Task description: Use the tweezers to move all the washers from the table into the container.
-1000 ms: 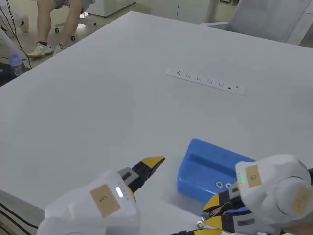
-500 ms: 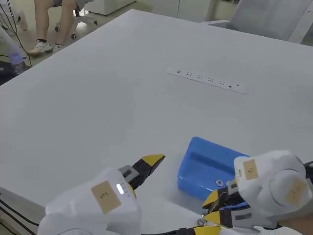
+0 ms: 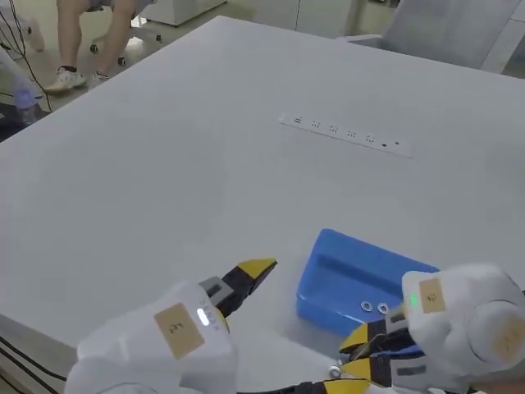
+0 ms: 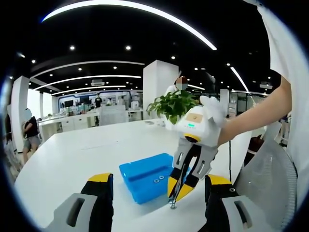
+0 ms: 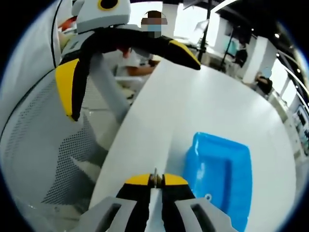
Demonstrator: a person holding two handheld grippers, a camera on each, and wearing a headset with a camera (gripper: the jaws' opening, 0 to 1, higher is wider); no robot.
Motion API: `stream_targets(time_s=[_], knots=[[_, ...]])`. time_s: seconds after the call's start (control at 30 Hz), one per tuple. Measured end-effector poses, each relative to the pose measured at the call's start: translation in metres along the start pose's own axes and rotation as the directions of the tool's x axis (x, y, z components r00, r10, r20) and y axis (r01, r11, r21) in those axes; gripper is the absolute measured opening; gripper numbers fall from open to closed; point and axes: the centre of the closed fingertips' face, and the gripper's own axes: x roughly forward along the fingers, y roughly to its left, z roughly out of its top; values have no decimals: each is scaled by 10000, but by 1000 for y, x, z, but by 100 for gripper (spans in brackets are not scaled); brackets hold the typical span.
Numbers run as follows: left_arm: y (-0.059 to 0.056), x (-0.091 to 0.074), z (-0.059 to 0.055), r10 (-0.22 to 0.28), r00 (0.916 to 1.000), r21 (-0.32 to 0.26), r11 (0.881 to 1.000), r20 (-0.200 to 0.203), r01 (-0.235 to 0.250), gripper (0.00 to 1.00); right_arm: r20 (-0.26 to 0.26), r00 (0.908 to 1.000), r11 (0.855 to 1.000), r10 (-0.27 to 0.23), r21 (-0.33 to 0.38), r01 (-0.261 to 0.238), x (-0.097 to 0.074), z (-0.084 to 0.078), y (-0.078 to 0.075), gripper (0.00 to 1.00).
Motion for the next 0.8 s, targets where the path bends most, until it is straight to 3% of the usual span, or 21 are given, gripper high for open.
stream_targets(time_s=[0.17,0.43,0.53,0.6,0.7,0.77,0.8], knots=[[1,0,0,21,10000,2,10000,-5,-21,78,129,9998,9997,-181,186,178,-5,0,4,4],[1,-1,2,26,10000,-67,10000,81,-26,78,985,9914,9891,-856,1283,726,-27,15,-3,5],[1,-1,3,31,9999,-118,9999,148,-29,78,1454,9808,9755,-1302,1958,1004,-35,24,-11,5],[0,-1,5,-39,9998,-233,9997,216,44,78,1816,9687,9576,-1694,2626,1182,-42,30,-18,5],[-2,-1,6,-161,9995,-194,9997,273,166,78,2329,9435,9251,-2358,3513,1445,-55,40,-33,5],[-5,-1,6,-323,9991,-101,9994,268,326,79,2342,9325,9032,-2749,3953,1670,-61,42,-42,5],[-6,-1,6,-334,9991,-122,9994,271,338,79,2252,9319,8994,-2845,3992,1781,-63,41,-45,5]])
